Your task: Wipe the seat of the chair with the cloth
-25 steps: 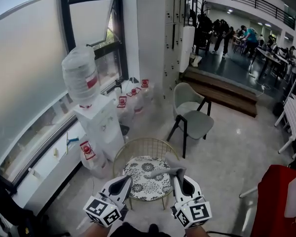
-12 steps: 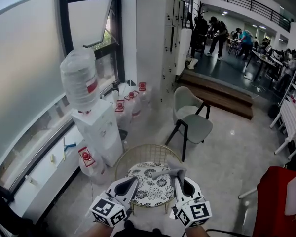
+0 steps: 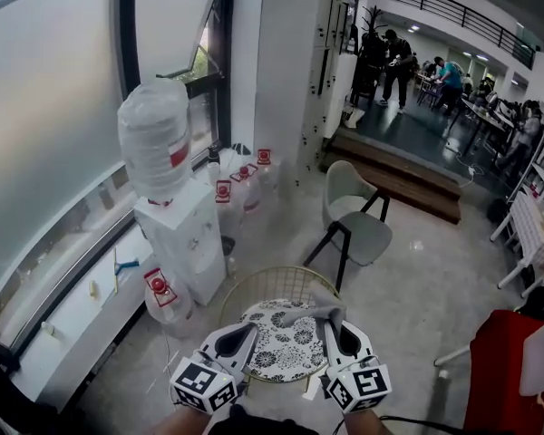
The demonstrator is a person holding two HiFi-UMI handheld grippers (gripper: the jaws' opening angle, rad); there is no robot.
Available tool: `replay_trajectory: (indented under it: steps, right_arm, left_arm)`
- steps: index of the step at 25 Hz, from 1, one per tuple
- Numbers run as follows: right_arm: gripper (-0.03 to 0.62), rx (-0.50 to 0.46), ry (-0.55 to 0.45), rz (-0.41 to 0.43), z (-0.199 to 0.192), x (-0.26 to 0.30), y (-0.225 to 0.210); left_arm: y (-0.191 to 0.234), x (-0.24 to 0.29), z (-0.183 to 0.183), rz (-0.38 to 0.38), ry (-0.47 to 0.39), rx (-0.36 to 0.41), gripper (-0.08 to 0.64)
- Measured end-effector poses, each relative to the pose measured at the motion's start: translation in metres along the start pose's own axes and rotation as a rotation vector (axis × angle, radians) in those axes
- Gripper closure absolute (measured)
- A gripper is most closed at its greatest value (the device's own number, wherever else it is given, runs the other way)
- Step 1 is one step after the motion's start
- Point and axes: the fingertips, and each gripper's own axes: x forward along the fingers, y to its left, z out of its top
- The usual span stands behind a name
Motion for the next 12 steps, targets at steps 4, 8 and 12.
replay_trajectory:
  steps: [4, 8, 12]
  right_arm:
    - [0.566, 0.018, 0.033, -0.017, -0.013, 0.015, 0.011]
    - [0.566, 0.018, 0.062, -0.019, -0.027, 0.022, 0.025]
    - [0.566, 0.023, 0.069, -0.024, -0.044, 0.036, 0.023]
  left_arm:
    - [0.019, -0.003, -0.009, 0.003, 0.016, -0.003, 0.554]
    - [0.031, -0.007, -0.021, -0.004, 0.035, -0.014, 0.554]
    - [0.052, 0.001, -0.038, 0.007, 0.052, -0.023, 0.554]
